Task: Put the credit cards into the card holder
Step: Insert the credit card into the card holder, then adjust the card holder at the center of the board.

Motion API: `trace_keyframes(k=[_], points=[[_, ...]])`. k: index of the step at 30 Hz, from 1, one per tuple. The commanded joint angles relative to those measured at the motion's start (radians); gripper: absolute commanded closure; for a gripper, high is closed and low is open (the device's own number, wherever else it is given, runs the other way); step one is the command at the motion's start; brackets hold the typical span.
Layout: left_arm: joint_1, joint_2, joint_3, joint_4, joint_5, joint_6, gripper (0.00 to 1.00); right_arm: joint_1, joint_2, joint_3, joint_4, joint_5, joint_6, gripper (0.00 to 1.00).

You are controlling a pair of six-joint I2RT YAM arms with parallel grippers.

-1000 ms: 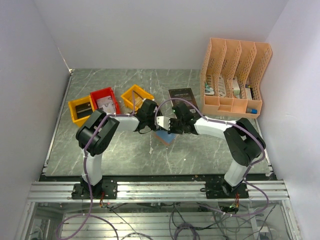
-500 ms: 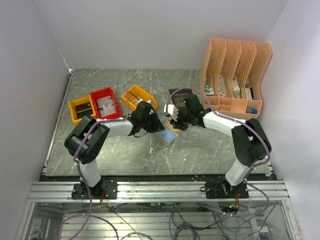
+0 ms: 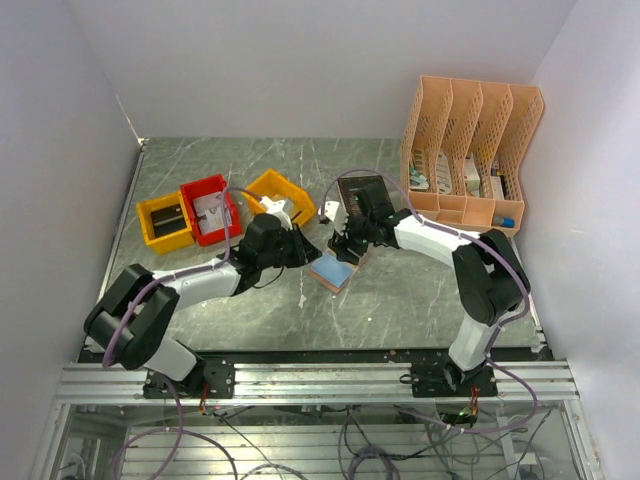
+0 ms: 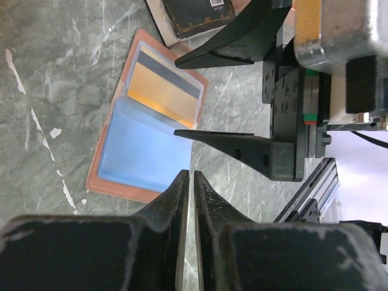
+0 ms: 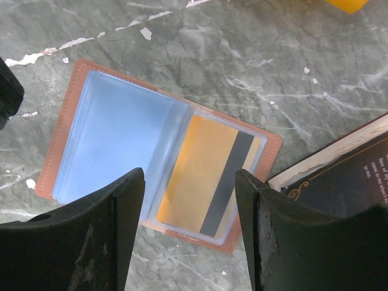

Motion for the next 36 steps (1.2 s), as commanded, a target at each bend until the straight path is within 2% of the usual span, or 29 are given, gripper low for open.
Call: trace_keyframes(k=[1,4,10,19,26,32,34,36], points=[[-0.003,0.043,-0.064,0.183,0.033,-0.028,0.83,0.025,0.041,0.014,-0.007,0.101,0.026,0.38],[-0.013,0.098,-0.080,0.264,0.053,-0.056,0.86,0.030,0.060,0.023,-0.007,0.136,0.029,0.38],[-0.042,0.195,-0.035,0.305,0.065,-0.067,0.87,0.041,0.077,0.025,0.005,0.190,0.030,0.38],[-0.060,0.320,0.020,0.262,0.034,-0.040,0.88,0.043,0.071,0.024,0.014,0.213,0.035,0.44],[-0.059,0.348,0.039,0.121,-0.037,0.003,0.89,0.043,0.066,0.032,0.011,0.214,0.043,0.48],[-0.057,0.334,0.042,0.050,-0.100,0.022,0.88,-0.017,-0.013,0.052,-0.079,-0.048,0.009,0.48],[-0.053,0.315,0.053,-0.005,-0.130,0.039,0.88,-0.073,-0.039,0.050,-0.100,-0.108,-0.014,0.54],[-0.046,0.294,0.057,-0.040,-0.154,0.054,0.88,-0.125,-0.048,0.052,-0.115,-0.134,-0.022,0.65]])
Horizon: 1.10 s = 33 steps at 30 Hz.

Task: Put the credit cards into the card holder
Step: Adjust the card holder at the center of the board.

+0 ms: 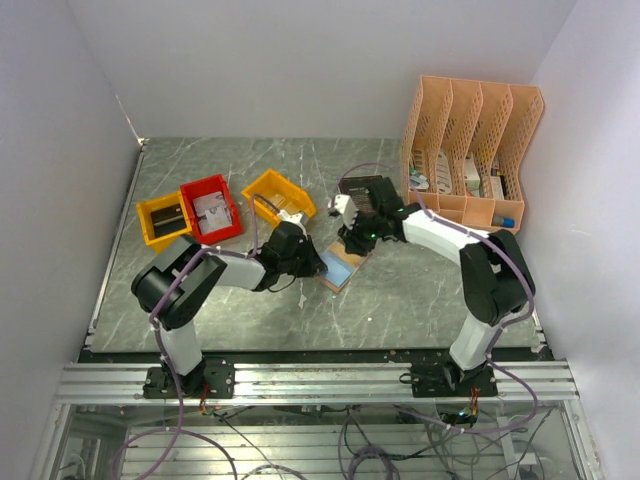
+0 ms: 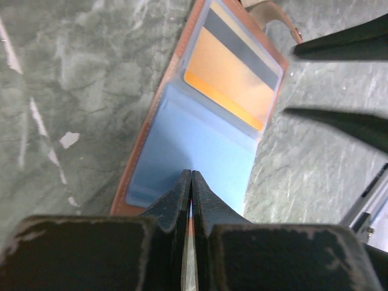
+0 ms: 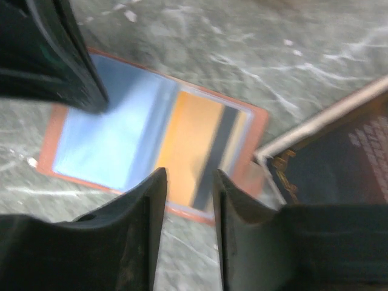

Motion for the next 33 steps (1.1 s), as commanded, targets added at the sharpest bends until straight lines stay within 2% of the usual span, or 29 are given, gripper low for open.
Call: trace_keyframes(k=[1,2,4,6,14,20,22,28,33], points=[[0.012,-0.038,0.006,-0.170,-0.126,0.075,0.89,-0.117,-0.053,0.036,-0.068,-0.129,-0.044,0.73],[0.016,-0.047,0.006,-0.179,-0.132,0.082,0.89,-0.133,-0.041,0.046,-0.088,-0.125,-0.052,0.82],[0.024,-0.064,0.010,-0.196,-0.140,0.095,0.88,-0.154,-0.007,0.071,-0.135,-0.115,-0.063,0.94],[0.027,-0.087,0.017,-0.210,-0.146,0.114,0.88,-0.160,0.036,0.103,-0.178,-0.087,-0.074,1.00],[0.028,-0.329,-0.025,-0.237,-0.214,0.200,0.87,-0.163,0.119,0.115,-0.145,0.052,-0.008,1.00],[0.033,-0.514,-0.054,-0.339,-0.344,0.260,0.86,-0.160,0.161,0.123,-0.154,0.028,-0.002,1.00],[0.041,-0.550,-0.055,-0.376,-0.379,0.252,0.80,-0.158,0.169,0.128,-0.175,0.006,-0.017,1.00],[0.105,-0.591,-0.022,-0.484,-0.399,0.222,0.49,-0.151,0.198,0.150,-0.238,-0.032,-0.063,1.00],[0.180,-0.625,0.007,-0.543,-0.399,0.238,0.37,-0.136,0.192,0.160,-0.289,-0.094,-0.123,1.00]])
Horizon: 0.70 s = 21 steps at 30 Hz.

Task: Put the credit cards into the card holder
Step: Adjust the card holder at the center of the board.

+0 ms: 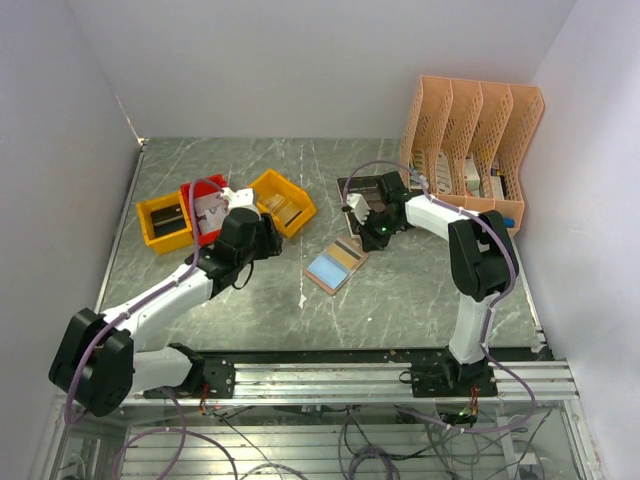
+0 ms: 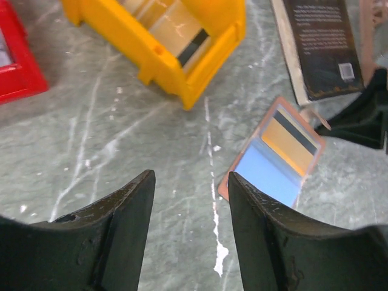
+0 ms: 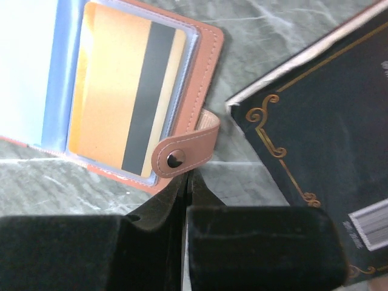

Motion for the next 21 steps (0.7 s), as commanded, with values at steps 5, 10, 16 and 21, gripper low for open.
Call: trace_keyframes(k=[5,10,16,21], points=[[0.133,-0.023,0.085,-0.130,-0.088,0.058,0.29,0.049,0.006,0.020,-0.130,-0.115,-0.114,1.00],[0.228,0.069,0.174,-0.217,-0.077,0.123,0.24,0.079,-0.005,0.025,-0.154,-0.147,-0.147,1.00],[0.361,0.205,0.308,-0.334,-0.022,0.178,0.24,0.083,-0.044,0.029,-0.142,-0.134,-0.118,0.99],[0.452,0.309,0.412,-0.388,0.062,0.204,0.30,0.054,-0.112,0.020,-0.114,-0.141,-0.093,0.84]])
